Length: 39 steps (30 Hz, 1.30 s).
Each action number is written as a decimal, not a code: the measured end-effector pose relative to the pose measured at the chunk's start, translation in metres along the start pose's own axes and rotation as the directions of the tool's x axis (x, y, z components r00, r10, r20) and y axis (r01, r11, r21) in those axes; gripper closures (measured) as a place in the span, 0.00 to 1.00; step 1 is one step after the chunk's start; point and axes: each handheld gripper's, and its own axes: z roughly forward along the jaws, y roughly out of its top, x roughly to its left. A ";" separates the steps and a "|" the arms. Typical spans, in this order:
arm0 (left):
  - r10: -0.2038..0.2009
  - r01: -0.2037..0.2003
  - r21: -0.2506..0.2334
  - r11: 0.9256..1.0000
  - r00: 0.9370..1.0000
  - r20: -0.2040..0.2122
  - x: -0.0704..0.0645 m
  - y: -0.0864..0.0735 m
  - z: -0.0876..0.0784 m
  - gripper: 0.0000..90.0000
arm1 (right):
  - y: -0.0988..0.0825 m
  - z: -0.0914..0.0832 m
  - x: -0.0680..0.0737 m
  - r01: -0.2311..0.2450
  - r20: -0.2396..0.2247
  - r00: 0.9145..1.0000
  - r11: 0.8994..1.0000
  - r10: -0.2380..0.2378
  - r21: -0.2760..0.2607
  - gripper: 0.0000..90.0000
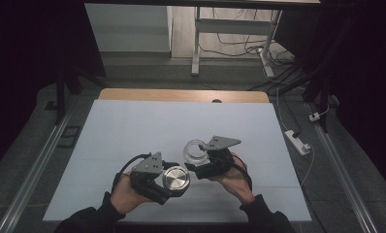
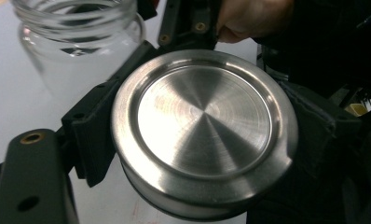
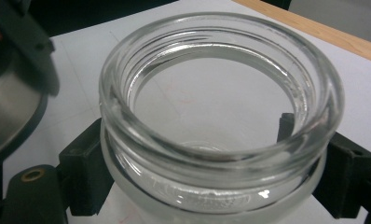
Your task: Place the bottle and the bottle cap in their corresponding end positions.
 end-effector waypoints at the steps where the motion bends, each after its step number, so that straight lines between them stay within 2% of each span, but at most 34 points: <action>1: 0.003 -0.003 0.000 1.000 1.000 -0.001 0.000 -0.001 0.001 0.21 | 0.001 0.001 0.000 0.000 0.004 1.000 1.000 0.000 -0.001 0.17; 16: 0.004 -0.003 0.037 0.999 1.000 -0.026 0.002 -0.015 0.019 0.21 | 0.012 0.018 -0.012 -0.014 0.023 1.000 1.000 0.014 -0.001 0.17; 20: -0.006 0.006 0.034 0.999 1.000 -0.026 0.005 -0.019 0.024 0.21 | 0.013 0.023 -0.018 -0.021 0.034 0.999 1.000 0.021 0.004 0.17; 26: 0.003 -0.002 0.043 0.999 1.000 -0.029 0.007 -0.025 0.033 0.21 | 0.016 0.030 -0.024 -0.026 0.051 0.998 1.000 0.026 0.005 0.17; 33: -0.017 0.017 0.028 0.999 1.000 -0.024 0.015 -0.033 0.039 0.21 | 0.020 0.040 -0.032 -0.034 0.067 0.997 0.999 0.034 0.004 0.17; 39: 0.009 -0.007 0.039 0.999 0.999 -0.036 0.017 -0.040 0.049 0.21 | 0.023 0.048 -0.039 -0.038 0.083 0.996 0.999 0.038 0.005 0.17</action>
